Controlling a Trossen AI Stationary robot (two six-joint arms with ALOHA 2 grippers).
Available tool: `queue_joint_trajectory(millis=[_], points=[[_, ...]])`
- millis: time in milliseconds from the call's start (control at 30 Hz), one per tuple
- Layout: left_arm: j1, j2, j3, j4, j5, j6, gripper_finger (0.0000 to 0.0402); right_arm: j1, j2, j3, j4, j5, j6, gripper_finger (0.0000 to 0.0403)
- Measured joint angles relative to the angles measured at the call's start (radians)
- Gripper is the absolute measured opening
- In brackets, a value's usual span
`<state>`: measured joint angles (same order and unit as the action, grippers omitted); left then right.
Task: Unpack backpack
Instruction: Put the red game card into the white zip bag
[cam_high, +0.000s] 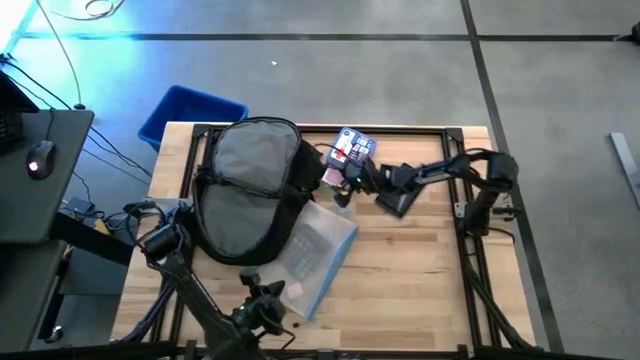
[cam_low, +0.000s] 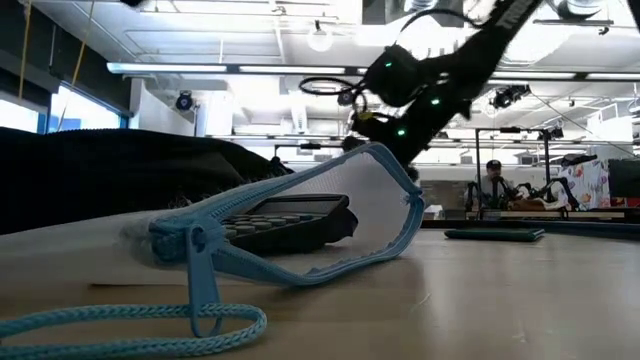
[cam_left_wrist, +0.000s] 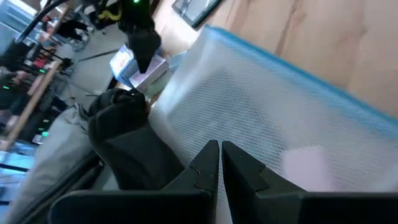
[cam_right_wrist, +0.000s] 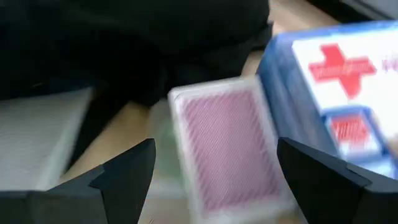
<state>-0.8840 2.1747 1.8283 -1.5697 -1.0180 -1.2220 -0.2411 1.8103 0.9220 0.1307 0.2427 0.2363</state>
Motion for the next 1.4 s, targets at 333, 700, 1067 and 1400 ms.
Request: queue_joint_trajectory(millis=[333, 700, 1067, 1400], points=[[0.069, 0.001, -0.017, 0.0, 0.01, 0.083, 0.0, -0.054, 0.128, 0.123, -0.123, -0.077, -0.1, 0.0318], [0.057, 0.001, -0.017, 0.002, -0.013, 0.082, 0.0, 0.003, 0.135, 0.127, -0.296, -0.055, -0.078, 0.0299], [0.05, 0.001, -0.017, 0.01, -0.011, 0.079, 0.0, 0.113, -0.013, 0.118, -0.523, 0.064, -0.023, 0.01], [0.039, 0.001, -0.017, 0.016, 0.006, 0.063, 0.0, 0.39, -0.21, 0.12, -0.809, 0.173, 0.246, 0.0041]])
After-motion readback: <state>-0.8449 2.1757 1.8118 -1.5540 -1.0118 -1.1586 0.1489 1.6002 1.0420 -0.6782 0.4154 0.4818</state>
